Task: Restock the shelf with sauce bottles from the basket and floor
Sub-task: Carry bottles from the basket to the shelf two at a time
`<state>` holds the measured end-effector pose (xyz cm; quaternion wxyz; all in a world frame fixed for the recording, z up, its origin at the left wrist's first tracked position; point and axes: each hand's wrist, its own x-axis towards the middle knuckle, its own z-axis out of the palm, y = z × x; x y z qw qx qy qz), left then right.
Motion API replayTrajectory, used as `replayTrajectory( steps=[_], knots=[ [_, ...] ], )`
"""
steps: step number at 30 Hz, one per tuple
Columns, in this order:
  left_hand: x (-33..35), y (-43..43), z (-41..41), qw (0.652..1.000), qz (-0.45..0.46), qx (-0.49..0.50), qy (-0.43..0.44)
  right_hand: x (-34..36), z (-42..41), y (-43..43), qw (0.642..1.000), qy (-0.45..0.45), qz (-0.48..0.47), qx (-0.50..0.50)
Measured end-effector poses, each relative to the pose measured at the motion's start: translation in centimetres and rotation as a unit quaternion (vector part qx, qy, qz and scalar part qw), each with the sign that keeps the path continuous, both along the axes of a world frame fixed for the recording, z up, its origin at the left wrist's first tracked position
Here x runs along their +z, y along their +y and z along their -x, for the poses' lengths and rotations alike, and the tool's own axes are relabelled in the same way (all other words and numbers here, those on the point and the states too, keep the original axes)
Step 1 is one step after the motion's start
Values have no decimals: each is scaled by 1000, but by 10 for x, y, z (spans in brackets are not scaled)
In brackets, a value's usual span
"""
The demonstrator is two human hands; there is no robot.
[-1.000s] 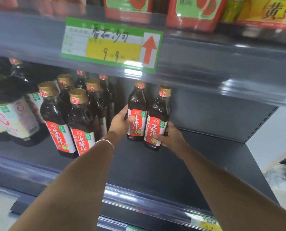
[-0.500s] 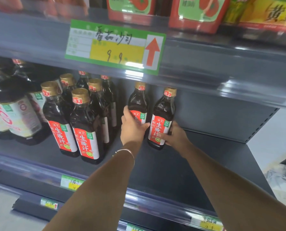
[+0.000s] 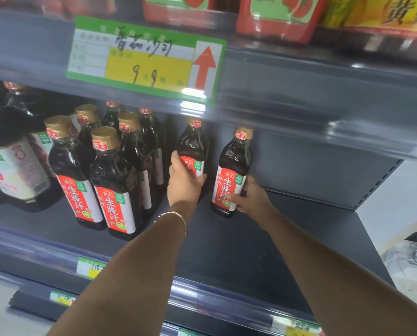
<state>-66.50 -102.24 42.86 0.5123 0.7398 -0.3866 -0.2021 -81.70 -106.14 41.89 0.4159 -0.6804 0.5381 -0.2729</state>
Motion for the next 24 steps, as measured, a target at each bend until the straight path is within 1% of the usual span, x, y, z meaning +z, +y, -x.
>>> replayTrajectory(
  steps=[4, 6, 7, 11, 14, 18, 24],
  knots=[
    [1, 8, -3, 999, 13, -18, 46, 6, 1, 4, 999, -6, -25, 27],
    [-2, 19, -7, 998, 7, -16, 52, 8, -1, 11, 998, -7, -41, 45],
    [-4, 26, -8, 999, -2, -12, 38, 8, -3, 15, 998, -6, -46, 52],
    [-15, 57, -15, 997, -47, -14, -63, 10, -19, 31, 997, 1, -43, 57],
    [-17, 74, -22, 989, -92, -29, -109, 11, -32, 40, 997, 4, -46, 56],
    [-18, 93, -30, 982, -104, -64, -146, 11, -49, 53, 997, 7, -46, 59],
    [-9, 108, -35, 973, -112, -117, -165, 12, -75, 68, 998, 15, -20, 55]
  ],
)
